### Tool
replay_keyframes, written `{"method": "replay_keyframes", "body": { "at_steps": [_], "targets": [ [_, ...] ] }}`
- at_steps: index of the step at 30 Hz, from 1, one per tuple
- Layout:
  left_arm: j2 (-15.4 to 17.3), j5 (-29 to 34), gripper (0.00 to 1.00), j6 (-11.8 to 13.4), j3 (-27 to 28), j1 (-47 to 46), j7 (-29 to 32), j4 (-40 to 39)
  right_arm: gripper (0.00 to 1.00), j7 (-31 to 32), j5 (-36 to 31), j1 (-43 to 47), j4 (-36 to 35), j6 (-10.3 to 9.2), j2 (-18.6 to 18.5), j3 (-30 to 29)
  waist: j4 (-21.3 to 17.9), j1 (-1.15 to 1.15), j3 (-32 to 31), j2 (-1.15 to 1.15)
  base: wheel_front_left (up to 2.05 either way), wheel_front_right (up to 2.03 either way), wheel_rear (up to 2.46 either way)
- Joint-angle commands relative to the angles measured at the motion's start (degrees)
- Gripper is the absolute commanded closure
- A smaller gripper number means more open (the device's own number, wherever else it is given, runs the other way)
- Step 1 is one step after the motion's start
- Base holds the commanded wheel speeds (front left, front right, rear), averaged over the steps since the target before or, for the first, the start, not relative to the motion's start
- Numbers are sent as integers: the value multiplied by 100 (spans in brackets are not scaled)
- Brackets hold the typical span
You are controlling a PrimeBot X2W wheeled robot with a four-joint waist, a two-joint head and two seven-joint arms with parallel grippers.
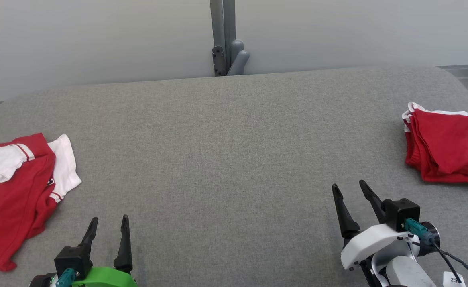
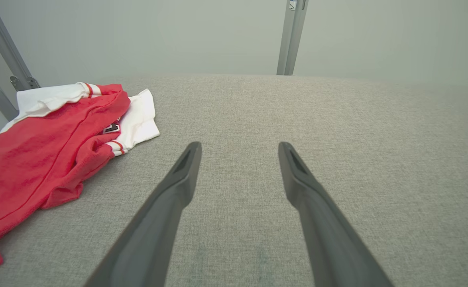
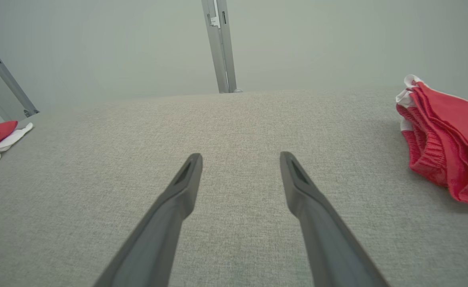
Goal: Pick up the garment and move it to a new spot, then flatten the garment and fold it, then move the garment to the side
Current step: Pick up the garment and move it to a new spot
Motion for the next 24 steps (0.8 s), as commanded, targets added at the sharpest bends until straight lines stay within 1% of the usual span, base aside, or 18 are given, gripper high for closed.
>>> {"method": "replay_keyframes", "body": {
  "at_steps": [1,5,9,11,16,21,24],
  "targets": [
    [1,-20,0,18,-5,65,5,-12,0,-4,30,87,-28,-8,-15,11,24,0,10,0,0,0,0],
    [2,-70,0,65,-33,36,4,-30,0,-4,24,66,-36,-8,-14,63,160,0,70,0,0,0,0],
    [4,-119,0,122,-9,-84,4,-31,0,-4,-31,30,-94,-8,-14,113,473,0,198,0,0,0,0],
    [6,-140,0,140,50,-137,5,-23,0,-4,-42,-14,-125,-8,-15,151,687,0,265,0,0,0,0],
    [6,-191,0,187,154,-195,4,25,0,-4,-13,-137,-138,-8,-13,308,1371,0,432,0,0,0,0],
    [5,-276,0,196,225,-181,3,72,0,-4,-21,-227,-112,-8,-18,508,2112,0,522,0,0,0,0],
    [3,-342,0,168,268,-126,3,89,0,-4,-14,-301,-69,-8,-17,611,2474,0,529,0,0,0,0]
  ]
}}
